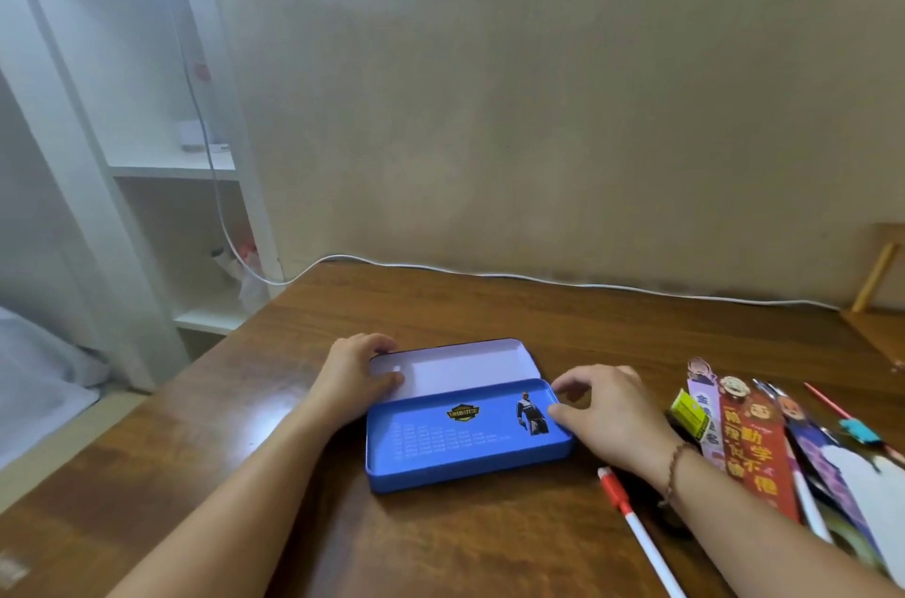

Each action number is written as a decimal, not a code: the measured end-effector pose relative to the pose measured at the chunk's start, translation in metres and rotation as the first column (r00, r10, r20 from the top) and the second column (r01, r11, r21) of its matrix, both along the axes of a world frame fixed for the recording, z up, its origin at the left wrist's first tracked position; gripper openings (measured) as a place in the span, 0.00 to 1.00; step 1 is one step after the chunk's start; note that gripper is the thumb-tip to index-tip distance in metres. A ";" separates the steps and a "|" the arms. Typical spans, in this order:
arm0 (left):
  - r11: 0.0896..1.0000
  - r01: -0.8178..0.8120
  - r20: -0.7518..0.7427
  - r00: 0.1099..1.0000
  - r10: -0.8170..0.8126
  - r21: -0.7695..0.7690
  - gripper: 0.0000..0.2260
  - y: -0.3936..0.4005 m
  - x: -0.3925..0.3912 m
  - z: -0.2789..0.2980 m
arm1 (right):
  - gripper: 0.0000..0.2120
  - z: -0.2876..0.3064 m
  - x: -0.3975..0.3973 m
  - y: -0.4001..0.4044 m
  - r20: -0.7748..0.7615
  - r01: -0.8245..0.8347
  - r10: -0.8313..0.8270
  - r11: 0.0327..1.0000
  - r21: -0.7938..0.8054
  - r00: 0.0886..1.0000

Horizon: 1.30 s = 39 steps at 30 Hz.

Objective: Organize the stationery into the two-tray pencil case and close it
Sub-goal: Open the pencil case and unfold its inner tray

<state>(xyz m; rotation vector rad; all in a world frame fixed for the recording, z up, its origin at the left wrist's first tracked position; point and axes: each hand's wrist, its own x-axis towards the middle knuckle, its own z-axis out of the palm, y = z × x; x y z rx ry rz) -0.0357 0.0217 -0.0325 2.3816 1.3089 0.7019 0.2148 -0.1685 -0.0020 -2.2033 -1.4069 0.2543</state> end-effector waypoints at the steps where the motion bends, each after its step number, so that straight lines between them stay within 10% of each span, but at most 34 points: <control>1: 0.998 0.016 -0.025 1.000 -0.015 0.055 0.15 -0.001 -0.001 0.001 | 0.08 0.000 -0.001 0.002 0.054 0.026 -0.026 1.000 -0.008 0.998; 10: 0.951 0.292 -0.210 0.941 -0.267 0.100 0.02 -0.034 -0.003 0.020 | 0.10 -0.007 -0.017 0.015 0.329 0.152 -0.157 0.988 0.043 0.931; 25: 0.922 0.099 -0.555 0.821 0.137 0.374 0.05 -0.028 0.014 0.034 | 0.06 0.008 -0.030 0.065 0.470 0.130 -0.011 0.966 -0.222 0.883; 39: 0.930 0.094 -0.416 0.907 0.067 0.355 0.09 -0.034 0.014 0.020 | 0.16 0.004 -0.036 0.069 0.407 0.155 -0.019 0.940 -0.303 0.913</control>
